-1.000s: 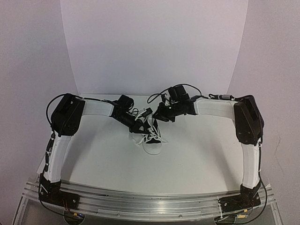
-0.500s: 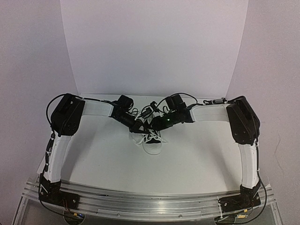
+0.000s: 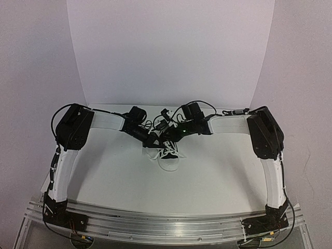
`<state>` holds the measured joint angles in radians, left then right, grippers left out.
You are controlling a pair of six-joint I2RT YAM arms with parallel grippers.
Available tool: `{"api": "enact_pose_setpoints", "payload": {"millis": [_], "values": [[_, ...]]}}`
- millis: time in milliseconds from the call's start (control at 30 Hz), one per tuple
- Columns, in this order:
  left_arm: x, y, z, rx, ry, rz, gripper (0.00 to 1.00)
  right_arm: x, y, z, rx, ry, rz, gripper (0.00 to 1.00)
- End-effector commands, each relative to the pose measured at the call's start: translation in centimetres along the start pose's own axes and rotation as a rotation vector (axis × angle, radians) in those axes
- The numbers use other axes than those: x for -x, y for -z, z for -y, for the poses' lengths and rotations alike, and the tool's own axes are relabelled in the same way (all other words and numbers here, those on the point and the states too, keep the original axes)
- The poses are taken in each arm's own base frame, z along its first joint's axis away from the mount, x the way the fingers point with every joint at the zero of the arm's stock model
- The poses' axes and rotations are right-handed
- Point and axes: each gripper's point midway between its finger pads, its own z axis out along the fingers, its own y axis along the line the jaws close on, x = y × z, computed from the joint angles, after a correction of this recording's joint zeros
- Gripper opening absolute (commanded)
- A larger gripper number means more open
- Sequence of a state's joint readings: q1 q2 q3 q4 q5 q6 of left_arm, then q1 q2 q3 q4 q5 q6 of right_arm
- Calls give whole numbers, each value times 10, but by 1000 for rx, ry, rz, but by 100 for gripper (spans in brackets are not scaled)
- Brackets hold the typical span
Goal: Tie the shoes
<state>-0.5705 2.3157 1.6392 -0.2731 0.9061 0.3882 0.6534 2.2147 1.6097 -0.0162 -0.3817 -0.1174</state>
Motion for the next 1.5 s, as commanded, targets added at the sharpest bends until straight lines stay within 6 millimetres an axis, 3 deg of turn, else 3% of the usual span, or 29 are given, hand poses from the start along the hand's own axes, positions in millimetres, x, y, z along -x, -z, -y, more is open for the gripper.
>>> {"api": "enact_pose_setpoints", "payload": {"millis": [0, 300, 467, 600, 800, 900, 1100, 1200, 1467], "values": [[10, 9, 8, 13, -38, 13, 0, -20, -11, -4, -5, 58, -65, 22], [13, 8, 6, 14, -52, 16, 0, -53, -23, 13, -137, 71, -197, 19], [16, 8, 5, 21, -54, 21, 0, -72, -13, -8, -79, 120, -236, 21], [16, 8, 4, 20, -47, 28, 0, -68, -10, -19, -35, 114, -192, 22], [14, 7, 3, 19, -53, 25, 0, -55, -18, -16, -58, 111, -157, 22], [13, 7, 2, 23, -63, 20, 0, -59, -22, -9, -114, 134, -174, 23], [18, 6, 0, 18, -69, 31, 0, -89, -33, -2, -190, 162, -267, 24], [19, 5, 0, 16, -65, 36, 0, -95, -37, 0, -230, 178, -297, 26], [22, 6, -1, 21, -58, 47, 0, -125, -24, -2, -285, 150, -385, 26]]}}
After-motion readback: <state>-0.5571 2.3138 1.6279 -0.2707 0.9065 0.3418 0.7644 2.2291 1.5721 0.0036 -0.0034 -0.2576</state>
